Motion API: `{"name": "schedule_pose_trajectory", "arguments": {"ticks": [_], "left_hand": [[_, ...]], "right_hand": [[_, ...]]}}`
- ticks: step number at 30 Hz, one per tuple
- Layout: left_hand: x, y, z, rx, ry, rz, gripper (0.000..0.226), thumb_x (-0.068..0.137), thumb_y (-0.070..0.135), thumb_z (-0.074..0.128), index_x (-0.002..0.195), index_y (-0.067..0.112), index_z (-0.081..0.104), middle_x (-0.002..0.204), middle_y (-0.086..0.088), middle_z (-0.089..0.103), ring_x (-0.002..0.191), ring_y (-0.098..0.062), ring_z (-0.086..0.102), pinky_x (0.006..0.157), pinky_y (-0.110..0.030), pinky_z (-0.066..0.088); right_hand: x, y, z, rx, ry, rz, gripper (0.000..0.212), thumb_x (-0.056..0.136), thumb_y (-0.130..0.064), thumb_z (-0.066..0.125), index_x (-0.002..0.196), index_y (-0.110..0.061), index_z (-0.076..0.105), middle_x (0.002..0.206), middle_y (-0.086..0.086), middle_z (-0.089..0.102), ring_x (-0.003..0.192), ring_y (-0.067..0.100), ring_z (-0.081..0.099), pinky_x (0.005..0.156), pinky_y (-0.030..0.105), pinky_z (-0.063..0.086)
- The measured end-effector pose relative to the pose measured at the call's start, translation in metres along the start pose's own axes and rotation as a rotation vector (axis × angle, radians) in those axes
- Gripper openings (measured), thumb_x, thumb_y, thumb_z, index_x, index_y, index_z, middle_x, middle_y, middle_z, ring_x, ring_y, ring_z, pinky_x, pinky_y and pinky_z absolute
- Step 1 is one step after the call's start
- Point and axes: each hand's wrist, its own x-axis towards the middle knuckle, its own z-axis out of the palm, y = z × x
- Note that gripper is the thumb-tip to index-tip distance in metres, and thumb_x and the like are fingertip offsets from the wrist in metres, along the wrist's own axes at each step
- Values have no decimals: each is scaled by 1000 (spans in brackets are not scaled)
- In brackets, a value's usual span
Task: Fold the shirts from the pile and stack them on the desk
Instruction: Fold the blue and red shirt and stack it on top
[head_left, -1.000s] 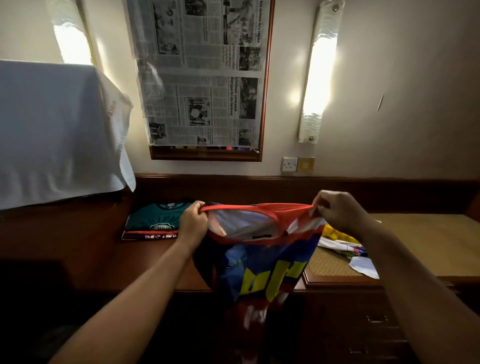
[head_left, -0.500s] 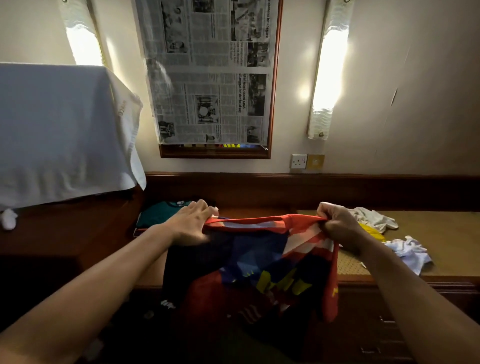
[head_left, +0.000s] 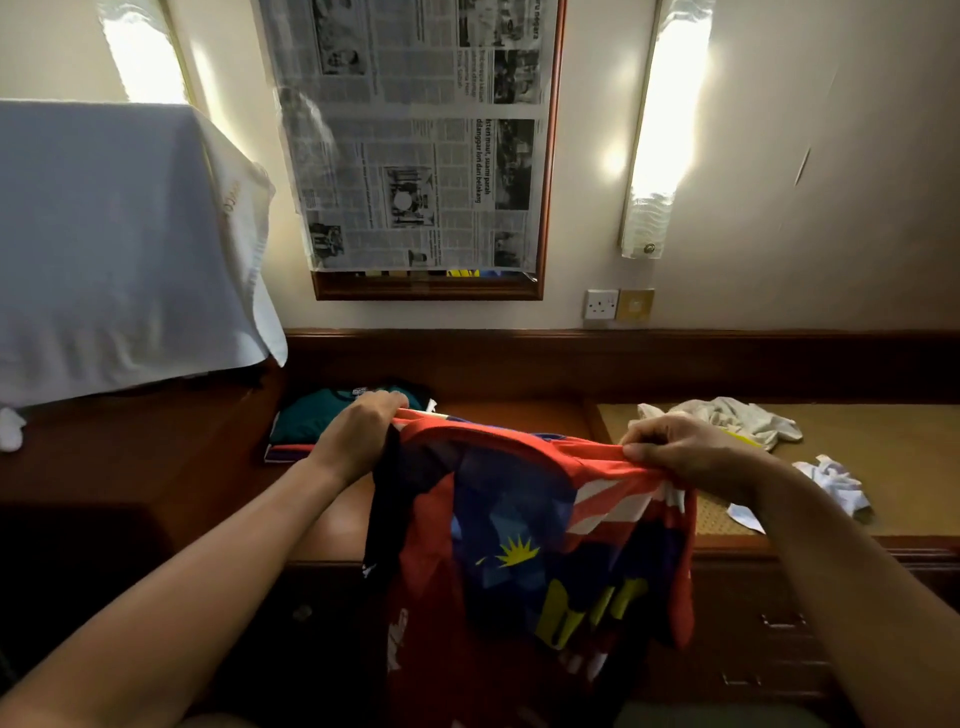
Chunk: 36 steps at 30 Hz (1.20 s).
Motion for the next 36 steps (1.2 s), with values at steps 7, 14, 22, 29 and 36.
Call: {"name": "schedule_pose_trajectory", "arguments": {"ticks": [7,14,22,29,36], "left_hand": [[-11,6,15,-233,160,-265,9,85,0,60,90,5,65,86,-11,67,82,-27,63,69,-23,38],[-23,14,34,-293,243,-411,40,82,-12,48,117,-2,64,113,-19,68,106,-31,64,93,-28,43],[-20,-3,23,7,81,-276,53,93,53,37,119,11,57,108,-12,66,97,-36,64,75,-42,49],[-47,-38,40,255,-242,-6,66,77,69,35,112,17,57,98,-6,67,87,-29,67,63,-39,51],[-16,-42,63,-656,-468,-503,14,85,4,67,74,13,63,68,1,58,62,-9,51,57,-21,41]], "right_hand": [[14,7,8,68,570,-272,17,89,0,63,77,-11,69,68,-3,64,57,-4,55,56,9,42],[24,17,23,-196,880,-311,13,97,-10,53,93,-5,65,73,3,60,61,14,50,54,13,32],[33,43,15,-378,386,-136,25,78,2,61,102,-4,64,107,18,62,99,34,59,80,38,51],[46,86,25,-476,610,-14,27,67,-9,48,80,2,68,79,23,65,77,37,61,64,30,34],[91,100,15,-261,721,107,20,80,8,53,91,-1,68,93,21,67,91,35,60,72,29,34]]}}
